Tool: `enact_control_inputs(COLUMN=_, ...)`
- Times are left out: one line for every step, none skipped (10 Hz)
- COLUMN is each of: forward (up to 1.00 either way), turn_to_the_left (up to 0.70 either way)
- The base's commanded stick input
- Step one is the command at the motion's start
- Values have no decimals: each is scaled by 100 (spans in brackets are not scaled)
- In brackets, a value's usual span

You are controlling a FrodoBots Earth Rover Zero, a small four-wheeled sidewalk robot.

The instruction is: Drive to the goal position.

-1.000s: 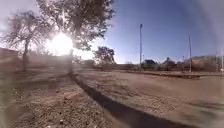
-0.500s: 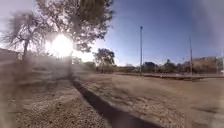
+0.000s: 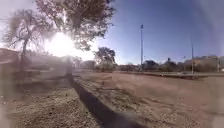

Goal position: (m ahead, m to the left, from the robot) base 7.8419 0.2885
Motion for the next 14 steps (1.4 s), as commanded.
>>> enact_control_inputs(forward=50, turn_to_the_left=0)
enact_control_inputs(forward=50, turn_to_the_left=0)
enact_control_inputs(forward=50, turn_to_the_left=0)
enact_control_inputs(forward=50, turn_to_the_left=0)
enact_control_inputs(forward=50, turn_to_the_left=0)
enact_control_inputs(forward=50, turn_to_the_left=0)
enact_control_inputs(forward=50, turn_to_the_left=0)
enact_control_inputs(forward=50, turn_to_the_left=0)
enact_control_inputs(forward=50, turn_to_the_left=0)
enact_control_inputs(forward=50, turn_to_the_left=0)
enact_control_inputs(forward=50, turn_to_the_left=0)
enact_control_inputs(forward=50, turn_to_the_left=0)
enact_control_inputs(forward=50, turn_to_the_left=0)
enact_control_inputs(forward=50, turn_to_the_left=0)
